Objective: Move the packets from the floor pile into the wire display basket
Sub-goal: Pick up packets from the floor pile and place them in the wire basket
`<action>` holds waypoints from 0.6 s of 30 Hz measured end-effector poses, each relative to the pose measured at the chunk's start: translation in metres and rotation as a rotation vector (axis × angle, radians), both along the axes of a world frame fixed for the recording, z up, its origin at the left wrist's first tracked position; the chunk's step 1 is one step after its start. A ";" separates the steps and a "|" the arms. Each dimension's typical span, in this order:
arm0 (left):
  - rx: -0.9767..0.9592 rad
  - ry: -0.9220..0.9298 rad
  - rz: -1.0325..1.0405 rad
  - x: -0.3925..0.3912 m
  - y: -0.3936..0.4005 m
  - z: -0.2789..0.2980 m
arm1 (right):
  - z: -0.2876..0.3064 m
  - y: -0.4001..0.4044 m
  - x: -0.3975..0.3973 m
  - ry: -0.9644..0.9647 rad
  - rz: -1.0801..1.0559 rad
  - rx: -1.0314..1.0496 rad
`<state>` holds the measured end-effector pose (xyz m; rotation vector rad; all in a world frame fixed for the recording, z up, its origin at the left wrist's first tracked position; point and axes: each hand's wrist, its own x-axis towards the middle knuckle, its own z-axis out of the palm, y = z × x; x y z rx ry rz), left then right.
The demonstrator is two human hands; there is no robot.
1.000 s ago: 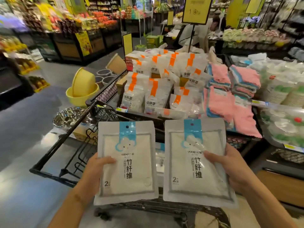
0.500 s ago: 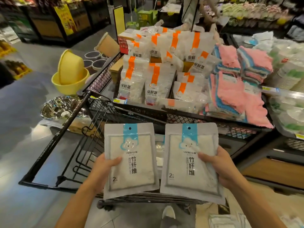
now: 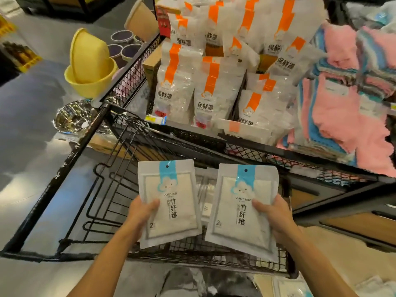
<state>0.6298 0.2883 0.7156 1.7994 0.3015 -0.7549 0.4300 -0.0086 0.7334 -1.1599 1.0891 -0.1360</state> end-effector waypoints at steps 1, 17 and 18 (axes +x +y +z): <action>0.015 0.012 -0.006 0.005 -0.001 -0.007 | -0.007 -0.001 0.004 0.015 0.000 0.007; 0.086 0.200 -0.275 0.117 -0.034 -0.147 | -0.115 0.007 0.111 0.400 0.005 0.035; 0.090 0.213 -0.299 0.124 -0.037 -0.157 | -0.123 0.005 0.118 0.429 0.010 0.025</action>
